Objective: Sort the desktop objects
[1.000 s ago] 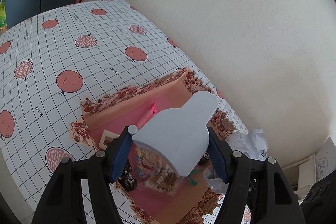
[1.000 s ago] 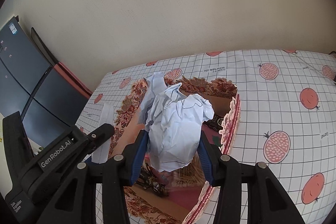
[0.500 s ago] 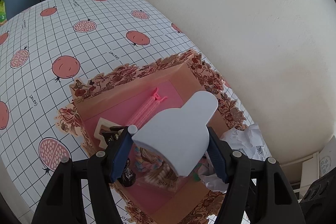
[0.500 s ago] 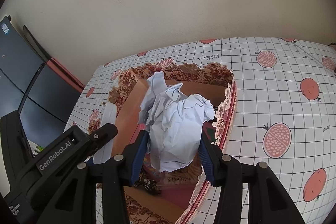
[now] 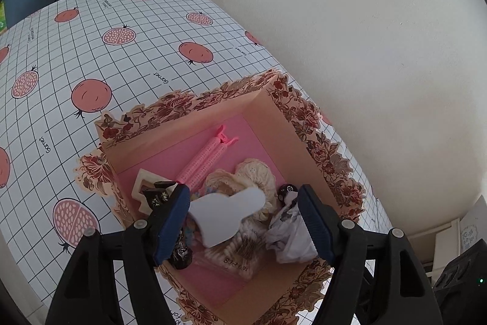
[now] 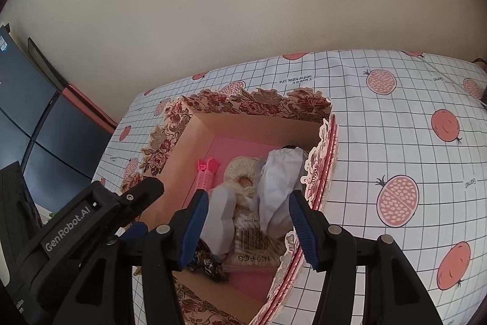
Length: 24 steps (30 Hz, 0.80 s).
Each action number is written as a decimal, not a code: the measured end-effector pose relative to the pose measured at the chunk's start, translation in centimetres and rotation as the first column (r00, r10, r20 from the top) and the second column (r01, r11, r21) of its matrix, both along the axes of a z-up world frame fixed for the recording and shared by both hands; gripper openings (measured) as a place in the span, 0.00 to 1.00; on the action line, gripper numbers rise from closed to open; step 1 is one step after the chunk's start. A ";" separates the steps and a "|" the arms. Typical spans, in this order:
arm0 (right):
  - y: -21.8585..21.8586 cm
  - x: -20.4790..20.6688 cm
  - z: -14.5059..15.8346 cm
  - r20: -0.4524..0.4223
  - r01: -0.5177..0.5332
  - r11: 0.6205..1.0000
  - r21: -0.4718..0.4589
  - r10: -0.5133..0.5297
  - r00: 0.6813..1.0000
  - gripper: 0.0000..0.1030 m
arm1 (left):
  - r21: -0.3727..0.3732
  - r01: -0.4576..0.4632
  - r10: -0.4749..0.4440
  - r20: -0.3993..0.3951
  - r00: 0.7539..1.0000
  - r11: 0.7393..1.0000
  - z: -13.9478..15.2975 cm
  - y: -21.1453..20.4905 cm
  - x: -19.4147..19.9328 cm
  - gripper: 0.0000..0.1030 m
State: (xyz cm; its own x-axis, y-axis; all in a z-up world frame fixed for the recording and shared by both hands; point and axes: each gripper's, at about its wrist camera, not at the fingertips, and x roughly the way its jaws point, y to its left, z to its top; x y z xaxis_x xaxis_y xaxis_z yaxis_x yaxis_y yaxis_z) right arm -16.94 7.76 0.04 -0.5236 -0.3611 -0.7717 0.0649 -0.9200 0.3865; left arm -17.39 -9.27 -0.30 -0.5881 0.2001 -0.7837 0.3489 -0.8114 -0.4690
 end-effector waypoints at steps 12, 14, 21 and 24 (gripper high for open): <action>1.1 0.3 1.1 -0.014 0.024 1.000 -0.003 -0.025 1.000 0.66 | -0.047 0.004 -0.004 -0.018 1.000 0.999 0.8 0.5 0.2 0.81; 1.6 0.4 1.4 -0.021 0.031 1.000 -0.004 -0.031 0.999 0.68 | -0.048 0.002 -0.003 -0.023 1.000 0.999 0.9 0.7 0.3 0.81; 3.4 1.0 2.7 -0.032 0.060 0.998 -0.001 -0.060 0.998 0.82 | -0.053 0.005 -0.008 -0.044 0.999 0.999 2.0 1.5 1.1 0.85; 4.5 1.5 3.7 -0.054 0.076 0.997 0.004 -0.075 0.996 0.89 | -0.062 0.021 -0.023 -0.041 0.999 0.998 2.3 1.8 1.6 0.85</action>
